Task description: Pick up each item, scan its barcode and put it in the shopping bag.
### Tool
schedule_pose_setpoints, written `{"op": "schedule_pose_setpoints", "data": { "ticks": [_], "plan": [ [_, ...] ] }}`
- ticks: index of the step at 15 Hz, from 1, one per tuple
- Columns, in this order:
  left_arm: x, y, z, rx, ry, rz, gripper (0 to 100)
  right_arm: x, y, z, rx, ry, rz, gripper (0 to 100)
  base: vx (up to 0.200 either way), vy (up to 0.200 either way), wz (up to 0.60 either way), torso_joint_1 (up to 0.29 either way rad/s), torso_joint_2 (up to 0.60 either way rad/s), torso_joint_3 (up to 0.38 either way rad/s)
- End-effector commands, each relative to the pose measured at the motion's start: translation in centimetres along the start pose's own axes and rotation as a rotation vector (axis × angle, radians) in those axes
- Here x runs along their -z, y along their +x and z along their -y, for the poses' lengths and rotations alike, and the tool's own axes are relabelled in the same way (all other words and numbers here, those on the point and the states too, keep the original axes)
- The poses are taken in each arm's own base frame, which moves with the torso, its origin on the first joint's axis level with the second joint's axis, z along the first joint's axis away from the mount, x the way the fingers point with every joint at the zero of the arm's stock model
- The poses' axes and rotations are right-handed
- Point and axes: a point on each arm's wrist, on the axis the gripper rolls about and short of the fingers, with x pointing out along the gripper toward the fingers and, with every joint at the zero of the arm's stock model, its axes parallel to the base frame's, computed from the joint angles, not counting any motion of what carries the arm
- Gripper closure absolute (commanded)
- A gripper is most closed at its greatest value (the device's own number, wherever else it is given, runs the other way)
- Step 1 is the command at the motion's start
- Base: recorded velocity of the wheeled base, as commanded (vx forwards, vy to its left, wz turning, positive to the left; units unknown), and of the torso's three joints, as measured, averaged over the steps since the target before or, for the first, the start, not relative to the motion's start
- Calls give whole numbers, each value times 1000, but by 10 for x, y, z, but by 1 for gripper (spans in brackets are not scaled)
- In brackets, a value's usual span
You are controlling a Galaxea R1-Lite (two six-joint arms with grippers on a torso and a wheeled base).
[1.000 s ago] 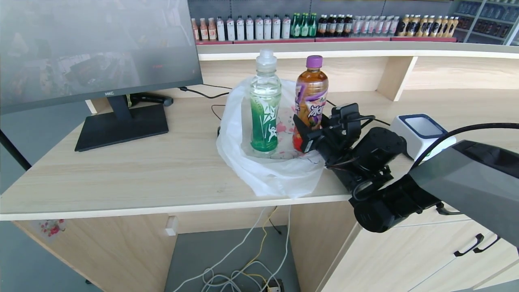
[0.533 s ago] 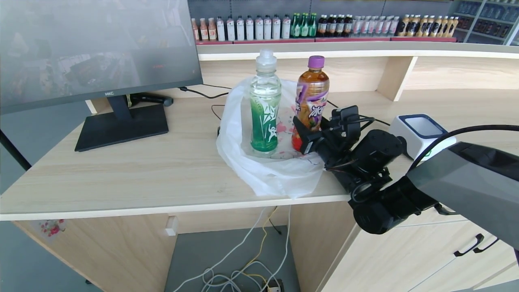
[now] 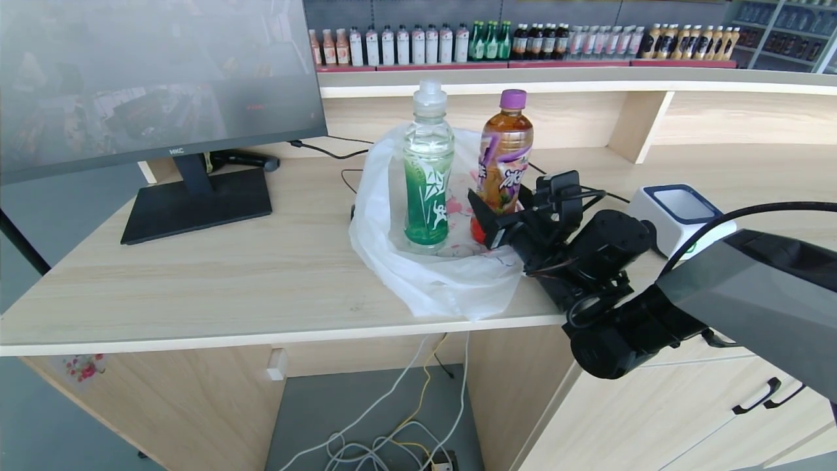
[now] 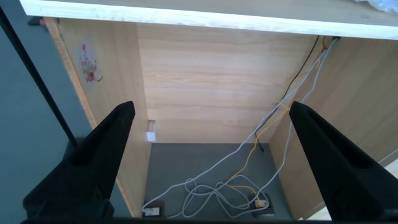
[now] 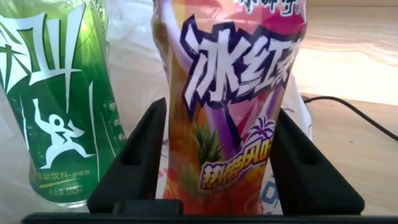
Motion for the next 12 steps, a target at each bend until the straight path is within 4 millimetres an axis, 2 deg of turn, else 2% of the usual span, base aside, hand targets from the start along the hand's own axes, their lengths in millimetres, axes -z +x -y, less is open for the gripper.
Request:
{"op": "schedule_pose_setpoints", "data": {
  "ticks": [1,3,6,8,10,12],
  "plan": [
    [0,0,0,-1,-1,0,0,-1,-1,0,3,10,0,0,0,0,0,0,0,0],
    [0,0,0,-1,-1,0,0,2,-11,-3,49,45,-42,0,0,0,0,0,0,0],
    [0,0,0,-1,-1,0,0,-27,-18,-13,23,62,-5,0,0,0,0,0,0,0],
    [0,0,0,-1,-2,0,0,-58,-30,-18,5,76,33,0,0,0,0,0,0,0],
    [0,0,0,-1,-2,0,0,-91,-47,-13,4,81,70,0,0,0,0,0,0,0],
    [0,0,0,-1,-2,0,0,-126,-77,-13,-14,94,102,0,0,0,0,0,0,0]
  ]
}}
